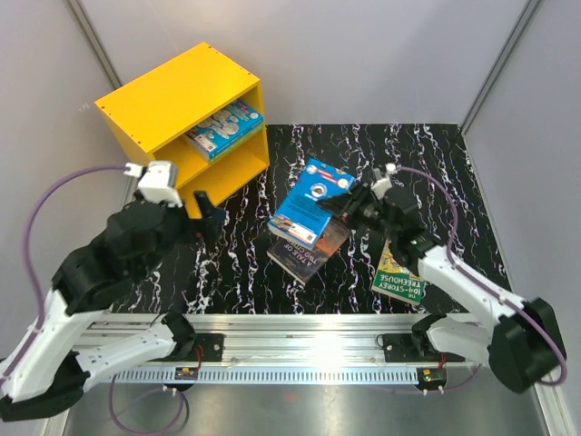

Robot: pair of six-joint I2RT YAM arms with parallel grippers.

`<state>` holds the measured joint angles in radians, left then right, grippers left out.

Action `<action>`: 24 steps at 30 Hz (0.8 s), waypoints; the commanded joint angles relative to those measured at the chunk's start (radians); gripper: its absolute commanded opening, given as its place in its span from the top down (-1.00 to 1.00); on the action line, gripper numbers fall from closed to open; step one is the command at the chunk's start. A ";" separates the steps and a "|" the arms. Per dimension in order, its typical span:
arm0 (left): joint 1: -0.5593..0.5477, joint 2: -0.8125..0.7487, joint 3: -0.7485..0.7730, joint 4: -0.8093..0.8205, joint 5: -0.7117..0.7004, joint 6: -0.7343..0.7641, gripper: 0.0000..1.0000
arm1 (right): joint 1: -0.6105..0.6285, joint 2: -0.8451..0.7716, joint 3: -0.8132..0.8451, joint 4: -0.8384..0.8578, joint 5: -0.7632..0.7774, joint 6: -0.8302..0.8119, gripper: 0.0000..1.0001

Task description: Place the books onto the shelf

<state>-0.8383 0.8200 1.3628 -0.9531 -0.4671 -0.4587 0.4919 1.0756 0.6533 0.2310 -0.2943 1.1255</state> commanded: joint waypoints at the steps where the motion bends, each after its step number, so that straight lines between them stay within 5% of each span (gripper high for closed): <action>1: 0.004 -0.056 0.012 -0.185 -0.197 0.038 -0.97 | 0.080 0.129 0.213 0.286 -0.075 0.026 1.00; 15: 0.005 -0.225 -0.128 -0.285 -0.300 0.009 -0.97 | 0.131 0.638 0.722 0.430 -0.177 0.207 1.00; 24: 0.005 -0.275 -0.182 -0.257 -0.297 0.037 -0.97 | 0.142 0.823 0.757 0.673 -0.117 0.370 1.00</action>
<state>-0.8368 0.5632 1.1820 -1.2411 -0.7345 -0.4435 0.6285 1.8721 1.3670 0.6559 -0.4355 1.3899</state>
